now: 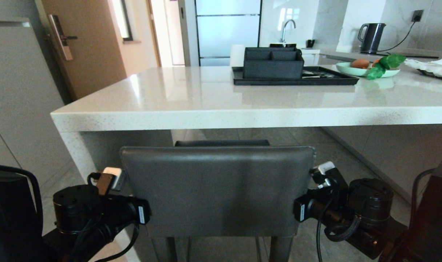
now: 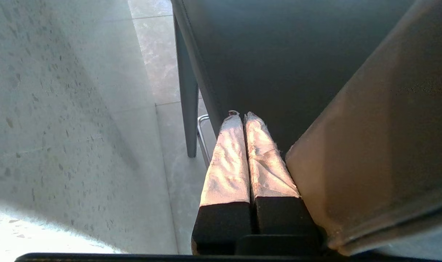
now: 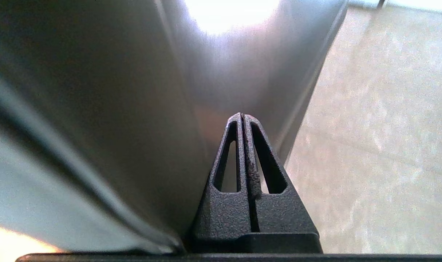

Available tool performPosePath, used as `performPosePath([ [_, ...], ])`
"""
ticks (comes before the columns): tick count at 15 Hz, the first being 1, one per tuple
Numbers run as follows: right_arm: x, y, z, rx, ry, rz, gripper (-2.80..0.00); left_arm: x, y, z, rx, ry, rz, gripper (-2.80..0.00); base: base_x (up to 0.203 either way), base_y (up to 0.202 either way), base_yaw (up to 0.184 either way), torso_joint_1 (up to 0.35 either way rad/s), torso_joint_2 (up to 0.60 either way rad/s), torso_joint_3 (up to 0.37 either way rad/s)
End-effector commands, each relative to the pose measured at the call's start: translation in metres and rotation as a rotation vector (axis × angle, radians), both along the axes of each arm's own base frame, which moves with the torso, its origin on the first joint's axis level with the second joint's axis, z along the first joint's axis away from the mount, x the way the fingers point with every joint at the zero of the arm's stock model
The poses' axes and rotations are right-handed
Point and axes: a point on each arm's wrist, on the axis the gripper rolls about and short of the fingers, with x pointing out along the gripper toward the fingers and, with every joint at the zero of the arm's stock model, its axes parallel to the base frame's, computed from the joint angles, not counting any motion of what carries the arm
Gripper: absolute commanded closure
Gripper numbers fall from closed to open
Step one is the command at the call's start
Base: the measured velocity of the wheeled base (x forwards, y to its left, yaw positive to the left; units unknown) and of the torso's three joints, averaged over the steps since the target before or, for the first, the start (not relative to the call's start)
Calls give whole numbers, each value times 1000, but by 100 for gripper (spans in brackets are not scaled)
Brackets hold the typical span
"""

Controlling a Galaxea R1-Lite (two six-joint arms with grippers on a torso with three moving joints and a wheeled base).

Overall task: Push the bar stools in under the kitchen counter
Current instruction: Push the gray chair back under the dining table

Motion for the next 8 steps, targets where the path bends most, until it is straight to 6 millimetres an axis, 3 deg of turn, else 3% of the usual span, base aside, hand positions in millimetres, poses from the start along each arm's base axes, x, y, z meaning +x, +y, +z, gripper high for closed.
performPosePath([
  [1, -4, -6, 1, 0, 7, -12, 0, -3, 3, 5, -7, -17, 8, 0, 0, 0, 0, 0, 0, 0],
  [5, 0, -53, 9, 38, 17, -173, 0, -5, 36, 9, -4, -18, 118, 0, 0, 0, 0, 0, 0, 0],
  [8, -14, -83, 19, 80, 25, -198, 0, -18, 48, 20, -27, -48, 107, 0, 0, 0, 0, 0, 0, 0],
])
